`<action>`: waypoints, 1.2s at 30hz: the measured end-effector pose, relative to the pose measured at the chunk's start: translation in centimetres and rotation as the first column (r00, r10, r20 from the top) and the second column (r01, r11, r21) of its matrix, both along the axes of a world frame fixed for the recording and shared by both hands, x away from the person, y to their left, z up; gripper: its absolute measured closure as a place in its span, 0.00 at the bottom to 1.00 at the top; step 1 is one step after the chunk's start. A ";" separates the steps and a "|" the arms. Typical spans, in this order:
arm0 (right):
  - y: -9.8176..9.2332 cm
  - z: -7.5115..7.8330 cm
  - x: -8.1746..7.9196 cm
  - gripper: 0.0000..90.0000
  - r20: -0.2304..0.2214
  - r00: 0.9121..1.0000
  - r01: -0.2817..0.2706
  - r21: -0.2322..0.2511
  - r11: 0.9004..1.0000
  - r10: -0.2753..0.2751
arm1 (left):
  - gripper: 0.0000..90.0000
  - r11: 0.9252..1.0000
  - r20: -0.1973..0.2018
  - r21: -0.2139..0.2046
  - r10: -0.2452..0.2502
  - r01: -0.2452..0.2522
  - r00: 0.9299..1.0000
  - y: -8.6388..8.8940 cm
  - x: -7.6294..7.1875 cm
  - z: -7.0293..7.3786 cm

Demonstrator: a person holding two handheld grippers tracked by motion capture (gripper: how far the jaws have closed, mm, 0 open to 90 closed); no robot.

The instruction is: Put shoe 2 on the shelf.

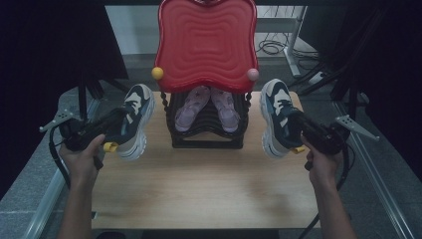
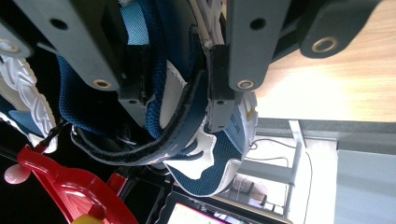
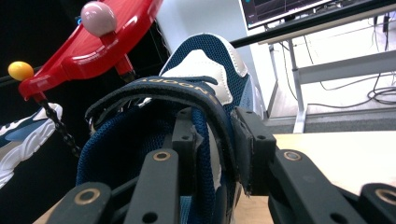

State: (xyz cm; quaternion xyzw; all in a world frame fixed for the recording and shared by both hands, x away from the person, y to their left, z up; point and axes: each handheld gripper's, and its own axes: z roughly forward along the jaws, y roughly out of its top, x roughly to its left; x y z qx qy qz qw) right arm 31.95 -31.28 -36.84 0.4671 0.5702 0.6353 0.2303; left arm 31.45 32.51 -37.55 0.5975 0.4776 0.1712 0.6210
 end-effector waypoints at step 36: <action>0.4 4.3 2.5 0.79 0.029 0.999 0.014 0.043 0.999 -0.015 | 0.75 0.998 0.045 -0.052 0.022 -0.020 0.999 0.8 2.2 3.8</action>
